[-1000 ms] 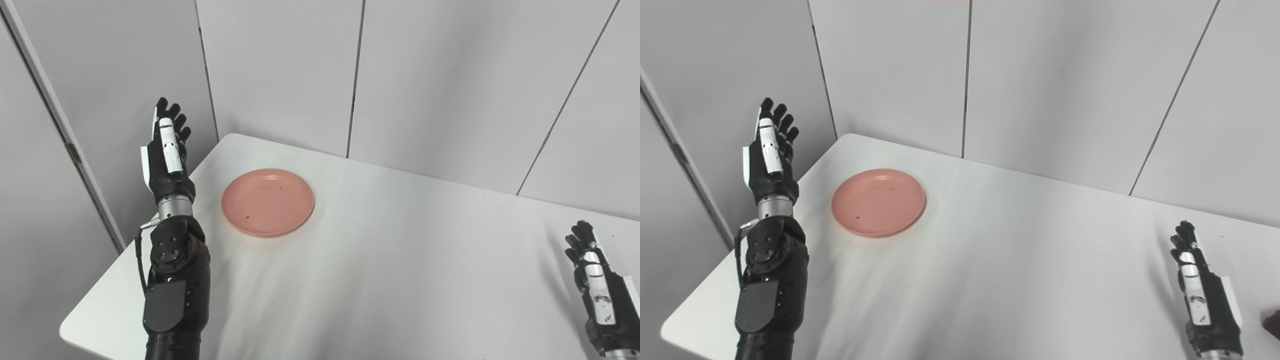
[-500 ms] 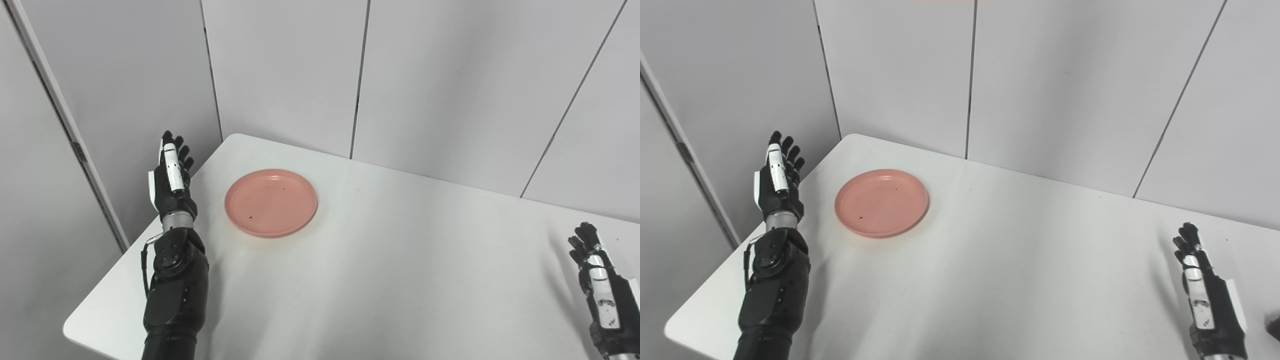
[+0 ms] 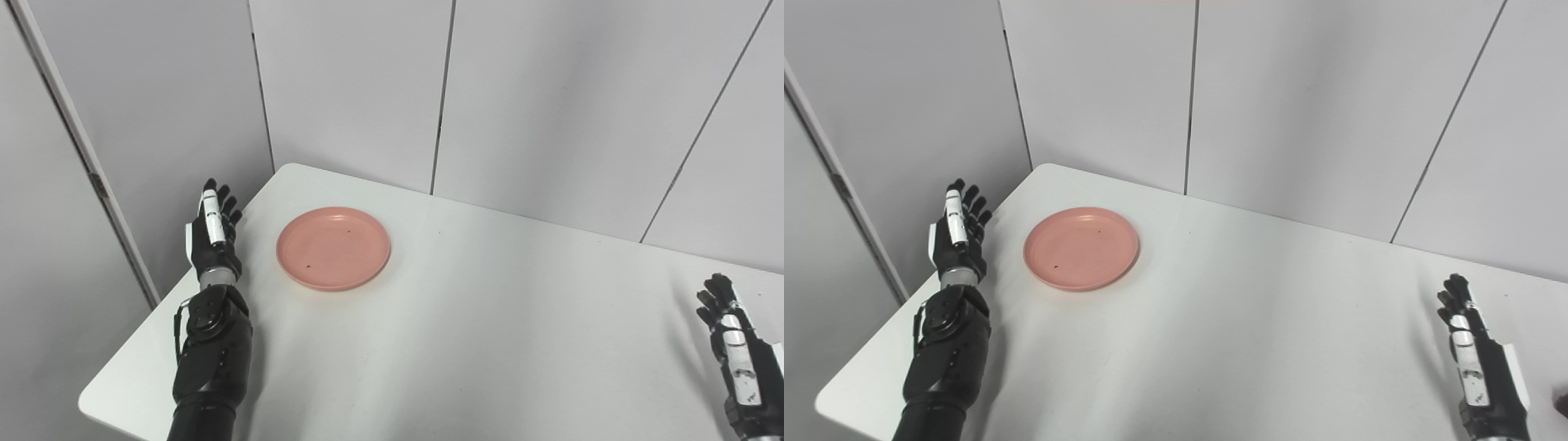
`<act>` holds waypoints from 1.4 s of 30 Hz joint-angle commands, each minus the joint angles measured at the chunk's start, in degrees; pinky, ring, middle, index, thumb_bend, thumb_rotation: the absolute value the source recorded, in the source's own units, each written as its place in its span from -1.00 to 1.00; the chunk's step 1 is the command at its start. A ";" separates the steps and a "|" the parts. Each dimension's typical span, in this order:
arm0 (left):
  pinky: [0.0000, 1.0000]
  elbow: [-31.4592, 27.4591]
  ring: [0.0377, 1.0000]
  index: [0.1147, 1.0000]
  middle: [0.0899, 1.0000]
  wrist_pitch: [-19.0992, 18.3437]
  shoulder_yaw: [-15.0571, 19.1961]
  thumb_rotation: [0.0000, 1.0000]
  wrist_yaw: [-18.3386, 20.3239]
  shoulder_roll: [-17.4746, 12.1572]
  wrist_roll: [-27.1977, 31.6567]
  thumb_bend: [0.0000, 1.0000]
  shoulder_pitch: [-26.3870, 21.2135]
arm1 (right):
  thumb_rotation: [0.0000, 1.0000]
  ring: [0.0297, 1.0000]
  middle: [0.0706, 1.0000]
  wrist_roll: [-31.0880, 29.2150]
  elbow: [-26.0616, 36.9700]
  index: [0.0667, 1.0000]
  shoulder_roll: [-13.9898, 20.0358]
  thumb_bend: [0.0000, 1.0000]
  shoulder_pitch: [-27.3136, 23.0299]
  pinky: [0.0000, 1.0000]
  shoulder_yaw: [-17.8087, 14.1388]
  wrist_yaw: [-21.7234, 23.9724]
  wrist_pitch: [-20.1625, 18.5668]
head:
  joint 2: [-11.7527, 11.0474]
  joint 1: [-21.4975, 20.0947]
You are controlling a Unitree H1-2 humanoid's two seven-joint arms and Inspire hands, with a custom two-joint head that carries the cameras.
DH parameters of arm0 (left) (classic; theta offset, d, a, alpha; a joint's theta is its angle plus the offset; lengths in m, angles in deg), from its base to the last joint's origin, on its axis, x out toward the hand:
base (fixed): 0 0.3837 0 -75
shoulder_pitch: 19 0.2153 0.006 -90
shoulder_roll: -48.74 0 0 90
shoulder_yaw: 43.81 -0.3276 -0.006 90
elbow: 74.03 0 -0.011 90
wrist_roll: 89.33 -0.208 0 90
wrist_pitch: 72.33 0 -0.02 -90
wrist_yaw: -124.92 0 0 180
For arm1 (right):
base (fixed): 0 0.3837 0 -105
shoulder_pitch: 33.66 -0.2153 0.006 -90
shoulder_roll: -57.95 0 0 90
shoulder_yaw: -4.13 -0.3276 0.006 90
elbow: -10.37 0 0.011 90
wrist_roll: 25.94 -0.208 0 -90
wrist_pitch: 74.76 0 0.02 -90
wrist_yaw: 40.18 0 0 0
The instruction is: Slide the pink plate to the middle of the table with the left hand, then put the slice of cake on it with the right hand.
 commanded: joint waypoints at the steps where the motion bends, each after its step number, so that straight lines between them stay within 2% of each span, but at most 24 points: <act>1: 0.78 -1.12 0.80 0.78 0.80 1.68 -0.30 1.00 0.62 -1.59 -0.04 -0.22 -2.67 | 1.00 0.91 0.92 -0.19 -3.62 0.91 -1.61 -0.26 5.06 0.95 0.29 -0.32 0.47 | 0.05 -0.33; 10: 0.79 2.27 0.80 0.79 0.80 1.44 -0.93 1.00 2.01 -1.67 0.78 -0.22 -2.75 | 1.00 0.91 0.93 -0.09 -2.78 0.91 -1.91 -0.28 5.27 0.96 0.48 -0.40 -0.18 | 0.38 -0.87; 14: 0.82 3.29 0.82 0.81 0.82 0.24 -1.00 1.00 2.86 -1.59 1.45 -0.21 -2.65 | 1.00 0.90 0.92 0.23 -1.67 0.91 -2.03 -0.31 5.62 0.92 0.57 -0.68 -0.51 | 0.65 -1.13; 18: 0.75 4.31 0.76 0.76 0.77 -0.37 -1.18 1.00 4.07 -1.25 2.68 -0.22 -2.87 | 1.00 0.90 0.93 0.49 -0.86 0.92 -2.21 -0.28 5.83 0.93 0.62 -0.91 -1.03 | 0.88 -1.52; 24: 0.80 3.58 0.78 0.77 0.79 -2.99 -2.35 1.00 6.36 -0.22 4.71 -0.22 -2.94 | 1.00 0.91 0.93 1.11 0.48 0.92 -2.53 -0.24 6.16 0.94 0.74 -1.40 -1.67 | 1.16 -2.05; 27: 0.77 2.70 0.77 0.77 0.79 -5.33 -3.34 1.00 7.22 0.70 5.52 -0.22 -3.03 | 1.00 0.90 0.92 1.35 1.41 0.91 -2.83 -0.23 6.38 0.93 0.71 -1.77 -2.16 | 1.49 -2.41; 36: 0.72 0.40 0.74 0.75 0.75 -8.97 -6.34 1.00 9.39 2.37 5.57 -0.20 -2.97 | 1.00 0.89 0.91 2.35 3.39 0.90 -3.30 -0.21 6.86 0.89 1.06 -2.27 -2.65 | 2.46 -3.86; 42: 0.74 -1.76 0.76 0.75 0.77 -12.29 -7.04 1.00 11.23 2.68 6.52 -0.21 -2.70 | 1.00 0.84 0.87 3.86 6.42 0.86 -3.88 -0.19 7.46 0.84 1.41 -3.40 -4.86 | 2.88 -4.77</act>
